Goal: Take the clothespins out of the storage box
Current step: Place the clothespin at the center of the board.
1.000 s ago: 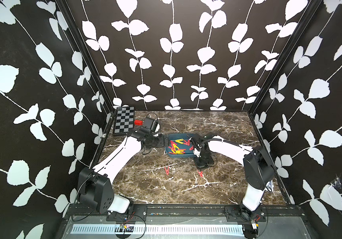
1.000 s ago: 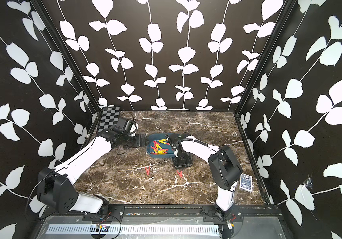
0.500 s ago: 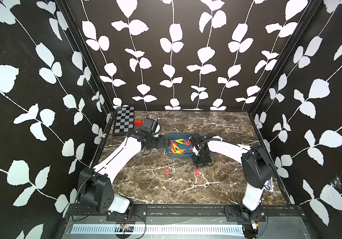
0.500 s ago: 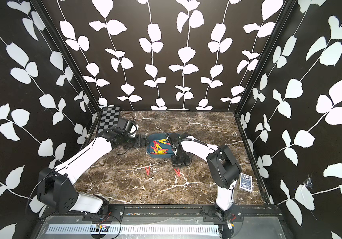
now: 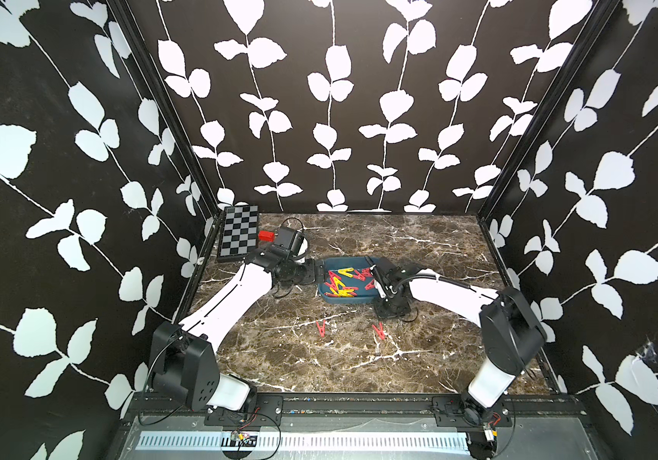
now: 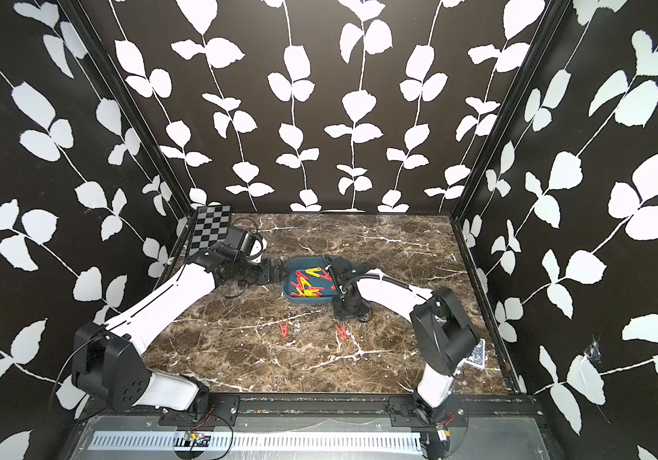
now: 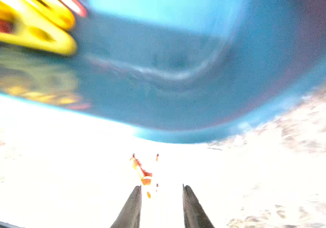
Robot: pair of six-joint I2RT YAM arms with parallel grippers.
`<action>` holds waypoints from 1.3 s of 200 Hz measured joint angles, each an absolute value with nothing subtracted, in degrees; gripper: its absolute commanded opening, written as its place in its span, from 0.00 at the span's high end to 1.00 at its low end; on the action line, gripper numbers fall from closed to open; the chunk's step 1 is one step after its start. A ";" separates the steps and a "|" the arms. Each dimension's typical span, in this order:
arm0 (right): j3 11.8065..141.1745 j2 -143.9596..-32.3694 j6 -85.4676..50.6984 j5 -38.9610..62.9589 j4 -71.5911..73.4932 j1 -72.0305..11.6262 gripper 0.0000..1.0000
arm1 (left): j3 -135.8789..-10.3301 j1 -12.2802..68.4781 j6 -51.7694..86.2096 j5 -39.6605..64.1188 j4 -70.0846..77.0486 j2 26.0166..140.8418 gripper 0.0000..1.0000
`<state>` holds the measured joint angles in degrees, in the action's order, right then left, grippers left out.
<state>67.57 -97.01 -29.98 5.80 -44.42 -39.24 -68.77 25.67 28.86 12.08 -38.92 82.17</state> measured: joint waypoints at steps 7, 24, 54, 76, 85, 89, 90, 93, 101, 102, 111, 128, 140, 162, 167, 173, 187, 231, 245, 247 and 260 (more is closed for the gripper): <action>67.64 -96.01 -30.11 5.13 -44.07 -39.24 0.45 | -68.77 25.67 28.88 12.19 -38.85 82.24 0.01; 68.23 -94.02 -30.06 3.95 -43.48 -39.24 0.35 | -68.77 25.67 28.86 12.27 -38.76 82.56 0.01; 70.13 -92.84 -29.10 2.07 -41.71 -39.20 0.15 | -68.77 25.67 28.88 12.34 -37.78 83.26 0.01; 72.05 -93.25 -27.83 0.47 -40.84 -38.87 0.02 | -68.82 25.67 28.95 12.75 -36.73 84.05 0.01; 73.23 -93.84 -27.22 -0.19 -40.62 -38.68 0.01 | -68.86 25.67 28.97 12.88 -36.40 84.49 0.01; 73.89 -94.19 -26.76 -0.60 -40.51 -38.61 0.01 | -68.86 25.67 28.99 12.91 -36.27 84.71 0.01; 74.11 -94.37 -26.63 -0.78 -40.47 -38.59 0.01 | -68.86 25.67 28.99 12.91 -36.25 84.75 0.01; 74.56 -94.65 -26.30 -0.93 -40.32 -38.57 0.01 | -68.86 25.67 29.02 12.93 -36.16 84.84 0.01; 75.81 -95.59 -25.34 -1.85 -39.68 -38.57 0.01 | -68.86 25.67 29.10 12.93 -35.90 85.14 0.01; 75.90 -95.66 -25.23 -1.93 -39.59 -38.57 0.01 | -68.86 25.67 29.12 12.93 -35.86 85.17 0.01; 77.08 -96.84 -23.73 -3.07 -38.65 -38.57 0.02 | -68.86 25.67 29.21 12.91 -35.55 85.32 0.01; 78.17 -98.63 -21.34 -5.06 -36.73 -38.57 0.07 | -68.86 25.67 29.67 12.91 -34.76 85.34 0.01; 78.19 -99.61 -19.07 -6.35 -35.00 -38.57 0.12 | -68.73 25.67 30.28 12.91 -33.61 85.34 0.01; 77.58 -100.71 -15.09 -8.43 -31.38 -38.57 0.22 | -67.79 25.67 31.22 12.88 -31.57 85.27 0.01; 77.38 -100.86 -14.28 -8.84 -30.57 -38.57 0.24 | -67.61 25.67 31.55 12.91 -31.33 85.27 0.01; 77.10 -101.01 -13.10 -9.37 -29.36 -38.57 0.26 | -67.44 25.67 31.79 12.91 -31.18 85.27 0.01; 76.20 -101.32 -10.17 -10.61 -26.35 -38.65 0.32 | -67.29 25.67 32.25 12.88 -30.79 85.27 0.01; 70.41 -102.45 -0.73 -13.43 -15.51 -39.13 0.42 | -67.13 25.67 33.21 12.86 -29.78 85.27 0.01; 69.89 -104.07 2.04 -13.52 -13.41 -39.31 0.44 | -67.13 25.67 33.30 12.86 -29.80 85.27 0.01; 69.89 -104.22 2.17 -13.56 -13.26 -39.33 0.45 | -67.13 25.67 33.34 12.86 -29.80 85.27 0.01; 69.89 -105.84 4.34 -13.50 -11.75 -39.46 0.46 | -67.13 25.67 33.43 12.84 -29.85 85.27 0.01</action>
<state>69.89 -105.84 4.34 -13.50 -11.75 -39.46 -67.13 25.67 33.43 12.84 -29.85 85.27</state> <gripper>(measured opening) 0.549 0.991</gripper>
